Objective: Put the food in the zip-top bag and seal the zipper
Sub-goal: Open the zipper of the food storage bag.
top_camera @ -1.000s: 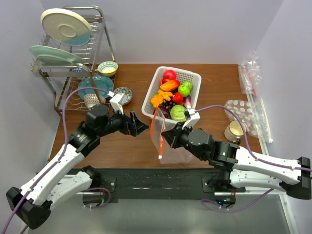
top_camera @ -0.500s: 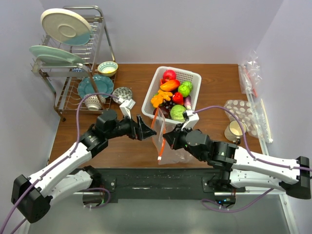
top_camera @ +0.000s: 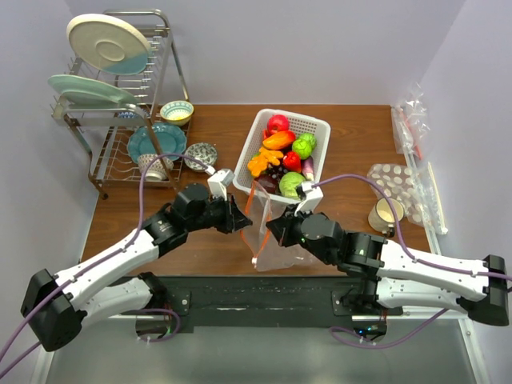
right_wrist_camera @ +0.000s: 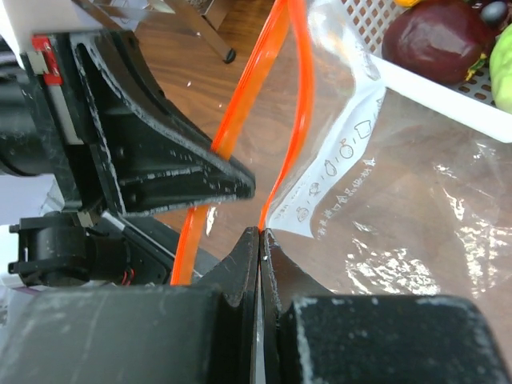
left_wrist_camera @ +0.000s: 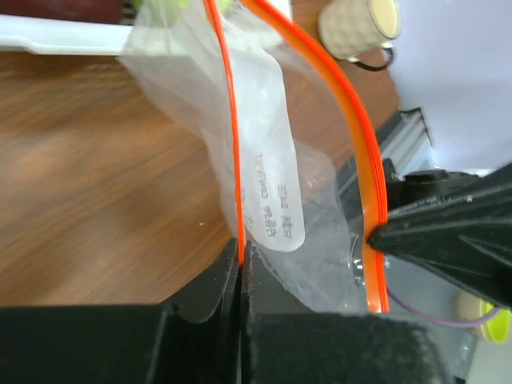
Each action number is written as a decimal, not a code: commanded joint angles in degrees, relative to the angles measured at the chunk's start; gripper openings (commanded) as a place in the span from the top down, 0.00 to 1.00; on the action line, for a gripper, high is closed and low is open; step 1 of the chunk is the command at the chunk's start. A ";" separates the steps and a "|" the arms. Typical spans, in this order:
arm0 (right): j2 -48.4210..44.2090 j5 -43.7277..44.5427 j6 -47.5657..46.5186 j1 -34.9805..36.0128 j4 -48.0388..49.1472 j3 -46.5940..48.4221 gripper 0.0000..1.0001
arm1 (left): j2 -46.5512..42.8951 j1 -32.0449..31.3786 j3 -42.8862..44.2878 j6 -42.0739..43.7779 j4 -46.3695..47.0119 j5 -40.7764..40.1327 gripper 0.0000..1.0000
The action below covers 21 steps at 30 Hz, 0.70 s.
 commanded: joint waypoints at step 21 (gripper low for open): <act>27.87 -17.66 -3.15 -1.41 13.99 15.75 0.99 | -4.85 -0.24 26.82 15.86 -45.31 -35.09 1.00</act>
